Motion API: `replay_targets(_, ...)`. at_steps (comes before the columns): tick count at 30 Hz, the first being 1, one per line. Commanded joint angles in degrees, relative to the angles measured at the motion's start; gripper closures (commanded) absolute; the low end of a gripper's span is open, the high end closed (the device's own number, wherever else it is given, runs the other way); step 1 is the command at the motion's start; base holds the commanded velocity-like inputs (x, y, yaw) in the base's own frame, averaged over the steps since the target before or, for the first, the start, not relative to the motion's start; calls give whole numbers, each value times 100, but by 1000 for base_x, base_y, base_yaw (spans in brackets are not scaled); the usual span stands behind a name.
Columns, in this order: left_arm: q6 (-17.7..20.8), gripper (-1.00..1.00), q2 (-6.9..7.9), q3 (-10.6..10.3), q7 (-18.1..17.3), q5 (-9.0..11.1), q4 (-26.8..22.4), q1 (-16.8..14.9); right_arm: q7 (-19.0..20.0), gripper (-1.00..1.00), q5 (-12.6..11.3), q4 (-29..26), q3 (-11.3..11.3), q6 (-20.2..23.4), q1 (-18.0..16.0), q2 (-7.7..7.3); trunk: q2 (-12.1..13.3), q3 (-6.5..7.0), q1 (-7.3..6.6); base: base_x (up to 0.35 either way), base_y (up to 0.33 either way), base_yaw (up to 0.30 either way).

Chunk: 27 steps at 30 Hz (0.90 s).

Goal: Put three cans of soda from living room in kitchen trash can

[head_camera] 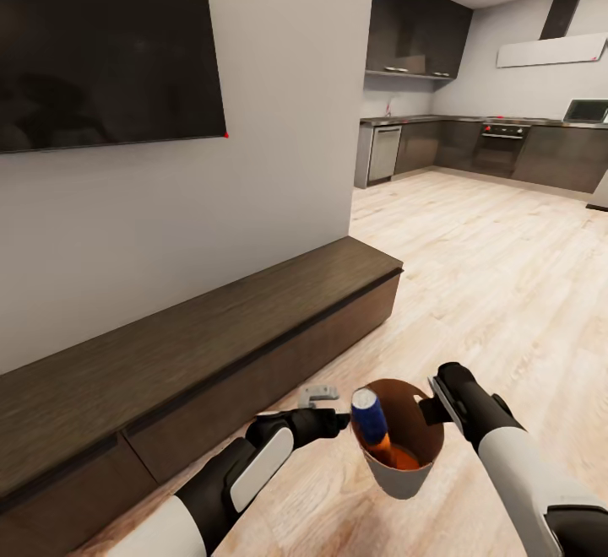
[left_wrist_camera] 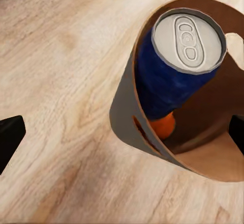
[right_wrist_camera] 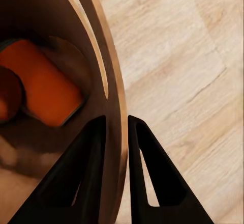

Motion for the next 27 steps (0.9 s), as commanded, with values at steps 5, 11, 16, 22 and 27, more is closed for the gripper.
replay_targets(5, -20, -100, 190, -2, -136, 5, 33, 10, 662, 100, -254, -11, -105, 4, -22, -44, 0, 1, -1, 0, 0, 0)
replay_targets(11, -189, -100, 312, -9, -226, 4, 316, 26, 1342, 100, -267, -61, -146, -6, -30, -109, 0, 1, -1, 0, 0, 0)
replay_targets(16, -269, -100, 323, -14, -233, 1, 439, 32, 1729, 100, -253, -67, -150, -6, -31, -124, 0, 1, -1, 0, 0, 0)
replay_targets(22, -361, -100, 325, -19, -235, -2, 613, 35, 1868, 100, -232, -199, -151, -8, -25, -144, 0, 1, -1, 0, 0, 0)
replay_targets(27, -417, -100, 331, -24, -238, -3, 665, 35, 2608, 100, -160, -286, -113, -3, -16, -196, 0, 1, -1, 0, 0, 0)
